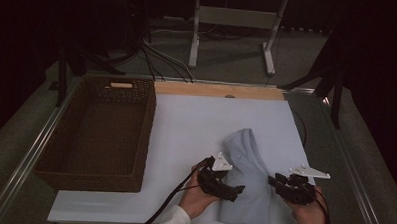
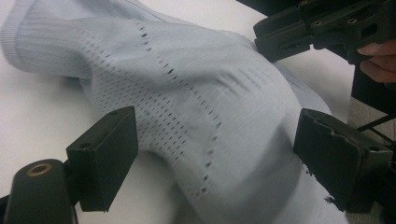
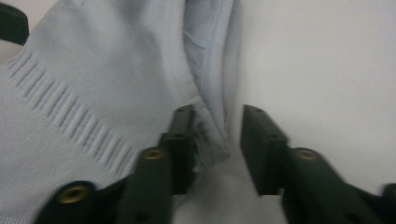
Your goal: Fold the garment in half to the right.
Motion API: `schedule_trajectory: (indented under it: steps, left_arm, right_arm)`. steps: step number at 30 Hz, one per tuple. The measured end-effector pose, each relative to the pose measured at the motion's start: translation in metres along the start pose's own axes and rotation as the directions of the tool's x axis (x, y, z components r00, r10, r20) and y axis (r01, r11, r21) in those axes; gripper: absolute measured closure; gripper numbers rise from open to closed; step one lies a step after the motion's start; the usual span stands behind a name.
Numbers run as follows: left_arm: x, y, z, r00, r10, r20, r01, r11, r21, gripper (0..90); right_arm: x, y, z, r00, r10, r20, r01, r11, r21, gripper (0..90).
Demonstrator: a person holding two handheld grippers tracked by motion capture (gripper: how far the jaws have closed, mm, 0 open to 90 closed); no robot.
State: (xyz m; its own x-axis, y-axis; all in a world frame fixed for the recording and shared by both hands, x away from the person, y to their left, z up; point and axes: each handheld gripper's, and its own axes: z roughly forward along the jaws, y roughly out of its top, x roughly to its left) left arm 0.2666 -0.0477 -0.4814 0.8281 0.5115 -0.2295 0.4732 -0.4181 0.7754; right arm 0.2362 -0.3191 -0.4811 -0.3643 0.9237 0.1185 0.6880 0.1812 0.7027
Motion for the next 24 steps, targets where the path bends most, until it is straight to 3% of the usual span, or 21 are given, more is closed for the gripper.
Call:
schedule_trajectory:
  steps: [8, 24]
  left_arm:
    - [-0.002, 0.001, 0.002, 1.0, 0.004, 0.006, -0.004, 1.0, -0.006, 14.9]
    - [0.0, 0.003, -0.019, 1.0, -0.006, 0.001, 0.006, 0.998, -0.064, 12.0]
  right_arm:
    - [0.006, -0.005, -0.003, 0.9998, -0.002, -0.018, 0.002, 1.0, 0.018, 45.5]
    - [0.008, -0.008, 0.015, 0.9989, 0.032, -0.035, -0.028, 0.993, 0.119, 50.8]
